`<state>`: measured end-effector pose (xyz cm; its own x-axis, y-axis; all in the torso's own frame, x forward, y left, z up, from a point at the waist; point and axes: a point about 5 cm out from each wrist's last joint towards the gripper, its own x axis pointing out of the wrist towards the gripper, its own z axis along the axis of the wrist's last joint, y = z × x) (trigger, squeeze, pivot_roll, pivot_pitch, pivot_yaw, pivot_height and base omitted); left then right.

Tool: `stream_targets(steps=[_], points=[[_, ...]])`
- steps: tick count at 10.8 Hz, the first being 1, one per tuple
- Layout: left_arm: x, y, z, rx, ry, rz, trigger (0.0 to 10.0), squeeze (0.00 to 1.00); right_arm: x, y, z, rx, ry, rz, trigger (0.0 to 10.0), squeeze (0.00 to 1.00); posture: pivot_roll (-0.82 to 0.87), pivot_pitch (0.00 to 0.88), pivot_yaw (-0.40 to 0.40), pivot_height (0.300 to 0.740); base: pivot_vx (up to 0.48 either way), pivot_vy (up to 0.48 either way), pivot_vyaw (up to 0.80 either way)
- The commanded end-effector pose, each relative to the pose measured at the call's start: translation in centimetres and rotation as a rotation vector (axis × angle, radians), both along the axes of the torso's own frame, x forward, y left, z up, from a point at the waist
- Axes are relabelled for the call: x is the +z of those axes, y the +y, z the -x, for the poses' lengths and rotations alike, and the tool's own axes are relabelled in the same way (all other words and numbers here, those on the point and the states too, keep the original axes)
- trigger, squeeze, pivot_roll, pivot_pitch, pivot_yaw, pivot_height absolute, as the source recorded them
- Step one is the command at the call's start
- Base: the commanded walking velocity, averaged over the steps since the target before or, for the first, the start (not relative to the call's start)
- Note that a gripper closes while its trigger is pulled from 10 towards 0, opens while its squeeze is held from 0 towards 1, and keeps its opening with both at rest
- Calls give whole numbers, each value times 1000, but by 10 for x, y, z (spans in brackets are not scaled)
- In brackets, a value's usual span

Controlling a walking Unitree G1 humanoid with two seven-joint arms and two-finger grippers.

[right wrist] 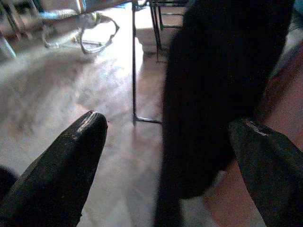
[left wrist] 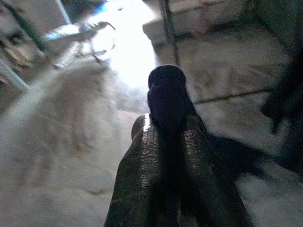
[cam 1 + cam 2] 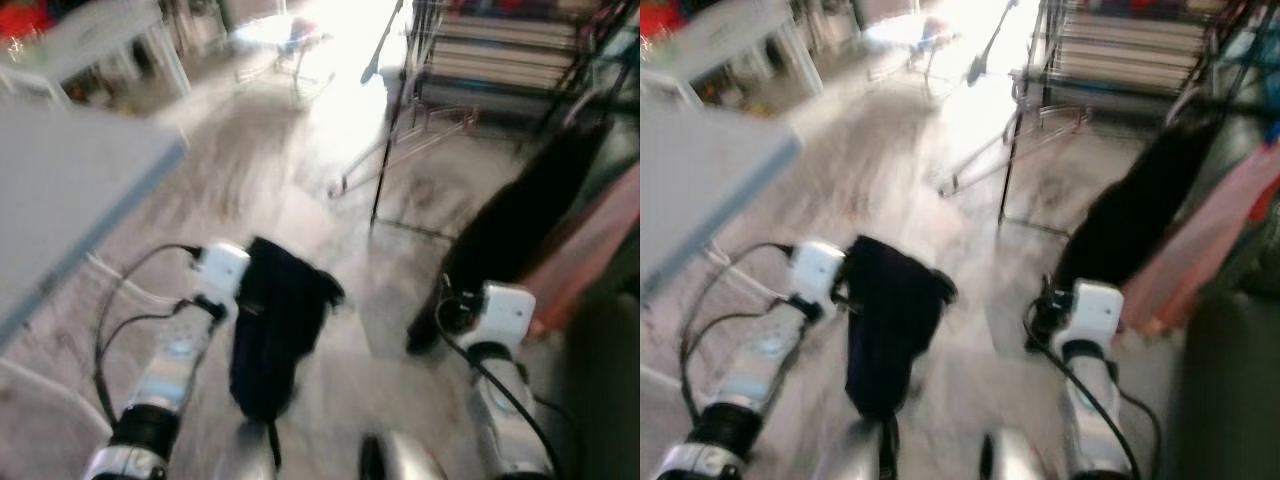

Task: Hang hanger

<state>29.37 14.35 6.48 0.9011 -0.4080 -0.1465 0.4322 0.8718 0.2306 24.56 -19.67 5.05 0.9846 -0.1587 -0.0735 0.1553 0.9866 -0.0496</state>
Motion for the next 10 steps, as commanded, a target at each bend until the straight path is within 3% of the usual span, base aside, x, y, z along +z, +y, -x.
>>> stream_targets(steps=[1, 2, 3, 6, 10], points=[[12, -3, -5, -31, -63, -13, 10000, 0, 10, 7, -3, 25, -39, 35, 10000, 0, -149, 180, 38, 740, 0, 0, 0], [5, -15, -4, -62, -58, -5, 10000, 0, 14, -2, -5, -24, -50, 102, 10000, 0, -151, 166, 30, 740, 0, 0, 0], [7, -22, -5, -44, -53, 39, 10000, 0, 18, 0, -9, 26, -75, 78, 10000, 0, -134, 171, 26, 740, 0, 0, 0], [6, -4, 0, 63, -33, 82, 10000, 0, 25, 6, -17, 87, -104, 78, 10000, 0, -95, 164, -19, 740, 0, 266, 0], [0, 2, 3, 140, -49, 52, 10000, 0, 23, 11, -19, 127, -77, 80, 10000, 0, -64, 141, -89, 740, 0, 473, 0]])
